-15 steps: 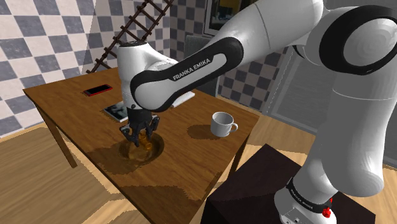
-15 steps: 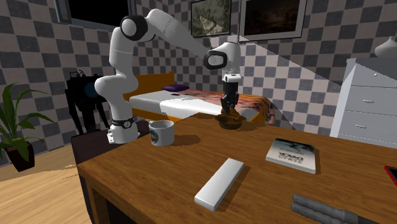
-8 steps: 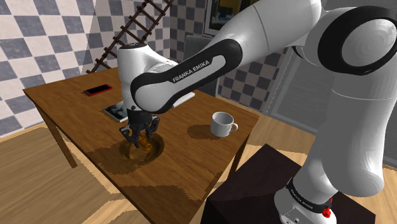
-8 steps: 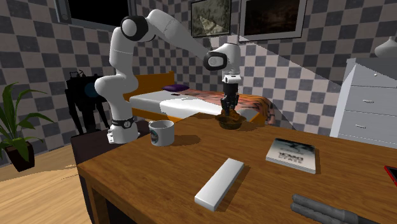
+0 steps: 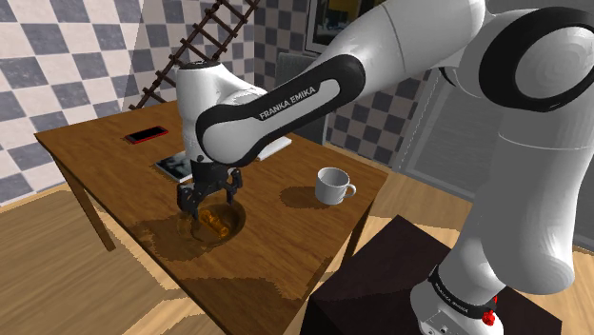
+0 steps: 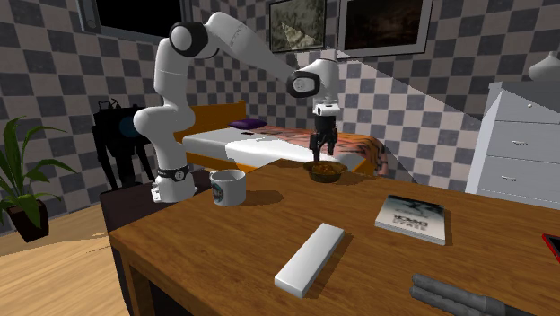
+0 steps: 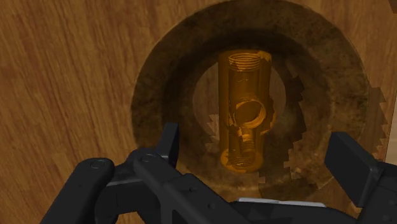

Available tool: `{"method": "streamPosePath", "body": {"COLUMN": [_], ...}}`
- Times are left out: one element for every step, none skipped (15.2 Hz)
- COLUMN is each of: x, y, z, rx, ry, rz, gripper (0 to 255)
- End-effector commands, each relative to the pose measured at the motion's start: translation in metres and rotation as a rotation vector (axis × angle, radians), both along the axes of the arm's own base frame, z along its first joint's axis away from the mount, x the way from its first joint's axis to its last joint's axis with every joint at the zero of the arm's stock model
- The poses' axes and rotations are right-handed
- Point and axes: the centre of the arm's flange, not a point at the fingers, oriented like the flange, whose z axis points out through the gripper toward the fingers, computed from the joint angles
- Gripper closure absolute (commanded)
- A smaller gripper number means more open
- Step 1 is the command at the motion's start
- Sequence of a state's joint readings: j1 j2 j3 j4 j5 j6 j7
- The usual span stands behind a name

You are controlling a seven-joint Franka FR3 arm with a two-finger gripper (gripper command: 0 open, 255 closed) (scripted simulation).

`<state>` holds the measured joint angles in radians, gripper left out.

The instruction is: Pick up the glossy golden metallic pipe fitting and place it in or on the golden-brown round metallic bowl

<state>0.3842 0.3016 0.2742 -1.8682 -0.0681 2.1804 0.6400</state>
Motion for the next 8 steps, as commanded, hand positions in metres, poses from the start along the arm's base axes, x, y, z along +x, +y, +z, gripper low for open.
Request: {"method": "streamPosePath", "body": {"x": [0.0,0.0,0.0,0.0,0.0,0.0,0.0,0.0], "y": [0.001,0.001,0.0,0.0,0.0,0.0,0.0,0.0], "z": [0.02,0.033,0.044,0.044,0.044,0.044,0.044,0.044], "rx": [0.0,0.0,0.0,0.0,0.0,0.0,0.0,0.0], "ry": [0.0,0.0,0.0,0.0,0.0,0.0,0.0,0.0], "rz": [0.0,0.0,0.0,0.0,0.0,0.0,0.0,0.0], "gripper": [0,0,0,0,0,0,0,0]}}
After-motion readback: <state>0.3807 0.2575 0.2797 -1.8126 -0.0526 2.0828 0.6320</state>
